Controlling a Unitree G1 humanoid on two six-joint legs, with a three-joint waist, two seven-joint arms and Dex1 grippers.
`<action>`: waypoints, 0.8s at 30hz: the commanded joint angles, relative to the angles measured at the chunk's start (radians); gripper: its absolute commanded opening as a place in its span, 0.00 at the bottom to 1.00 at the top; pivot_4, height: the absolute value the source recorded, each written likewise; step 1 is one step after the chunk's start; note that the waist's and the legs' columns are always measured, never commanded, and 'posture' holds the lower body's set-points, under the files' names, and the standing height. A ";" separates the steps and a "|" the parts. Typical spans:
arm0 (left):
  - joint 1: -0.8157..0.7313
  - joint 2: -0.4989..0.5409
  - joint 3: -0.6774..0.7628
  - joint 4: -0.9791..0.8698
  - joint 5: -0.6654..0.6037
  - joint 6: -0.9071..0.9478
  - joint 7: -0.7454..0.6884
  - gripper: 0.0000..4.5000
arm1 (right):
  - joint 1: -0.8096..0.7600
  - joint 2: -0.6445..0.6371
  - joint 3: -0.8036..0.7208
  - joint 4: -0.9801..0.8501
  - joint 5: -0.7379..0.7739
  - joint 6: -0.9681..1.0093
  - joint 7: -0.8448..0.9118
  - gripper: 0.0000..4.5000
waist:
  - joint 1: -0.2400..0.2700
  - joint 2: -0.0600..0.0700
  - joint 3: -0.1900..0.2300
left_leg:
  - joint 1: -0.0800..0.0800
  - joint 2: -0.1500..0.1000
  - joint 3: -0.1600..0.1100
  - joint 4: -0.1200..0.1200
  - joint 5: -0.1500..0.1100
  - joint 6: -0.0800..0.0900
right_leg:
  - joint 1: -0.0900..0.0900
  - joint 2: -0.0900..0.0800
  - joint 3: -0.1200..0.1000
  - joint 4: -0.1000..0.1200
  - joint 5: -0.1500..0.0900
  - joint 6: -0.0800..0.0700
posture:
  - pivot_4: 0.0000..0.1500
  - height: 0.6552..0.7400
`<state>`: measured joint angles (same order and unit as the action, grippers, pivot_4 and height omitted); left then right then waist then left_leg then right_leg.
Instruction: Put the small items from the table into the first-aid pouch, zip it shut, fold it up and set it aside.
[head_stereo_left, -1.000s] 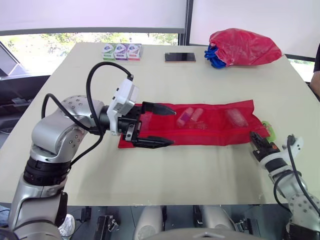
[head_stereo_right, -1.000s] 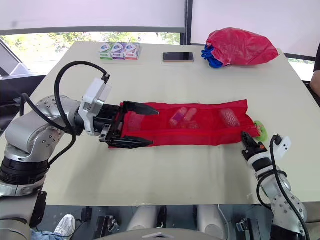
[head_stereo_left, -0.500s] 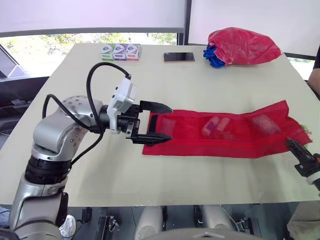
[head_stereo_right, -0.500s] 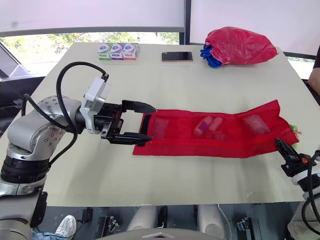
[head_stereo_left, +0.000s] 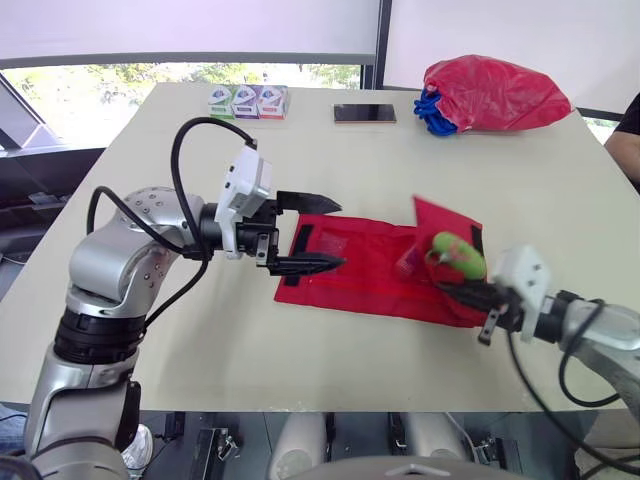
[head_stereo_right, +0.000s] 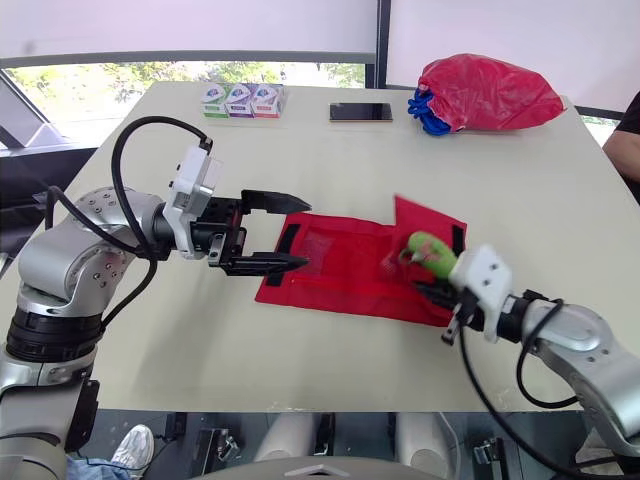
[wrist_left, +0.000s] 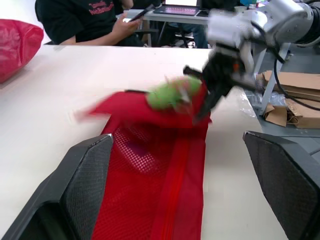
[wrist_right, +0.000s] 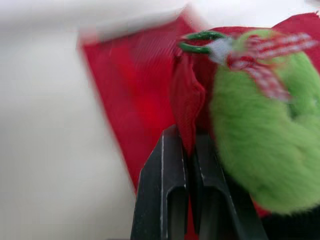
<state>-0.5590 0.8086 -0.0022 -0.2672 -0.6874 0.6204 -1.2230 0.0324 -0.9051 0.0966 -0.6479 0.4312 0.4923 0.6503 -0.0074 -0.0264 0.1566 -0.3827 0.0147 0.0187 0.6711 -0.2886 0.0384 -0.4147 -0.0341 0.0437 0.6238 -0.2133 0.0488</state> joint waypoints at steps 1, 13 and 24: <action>0.012 0.010 0.035 -0.051 -0.009 -0.007 0.015 1.00 | -0.062 -0.006 0.076 0.026 -0.151 -0.066 0.020 0.11 | -0.002 -0.001 0.000 | 0.000 0.000 0.000 0.000 0.000 0.000 | 0.000 0.000 0.000 0.000 0.000 0.000 | 1.00 1.00; 0.122 0.010 0.104 -0.055 -0.040 0.029 0.093 1.00 | -0.105 0.045 -0.169 -0.062 0.180 0.060 0.151 0.99 | -0.003 -0.002 0.001 | 0.001 0.001 0.000 0.001 0.000 0.000 | 0.001 0.000 -0.001 0.002 0.004 0.001 | 1.00 1.00; 0.287 -0.010 0.181 0.173 0.027 0.085 0.258 1.00 | -0.198 0.016 -0.356 0.059 0.344 0.056 0.290 0.99 | -0.005 -0.003 0.001 | 0.003 0.002 0.000 0.001 0.000 0.000 | 0.002 0.000 -0.001 0.002 0.004 0.000 | 1.00 1.00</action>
<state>-0.2743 0.7960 0.1473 -0.1129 -0.6792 0.7076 -0.9949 -0.1469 -0.8812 -0.2161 -0.5813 0.7292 0.5518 0.9203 -0.0120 -0.0290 0.1577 -0.3799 0.0172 0.0182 0.6720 -0.2885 0.0384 -0.4128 -0.0335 0.0417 0.6257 -0.2089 0.0489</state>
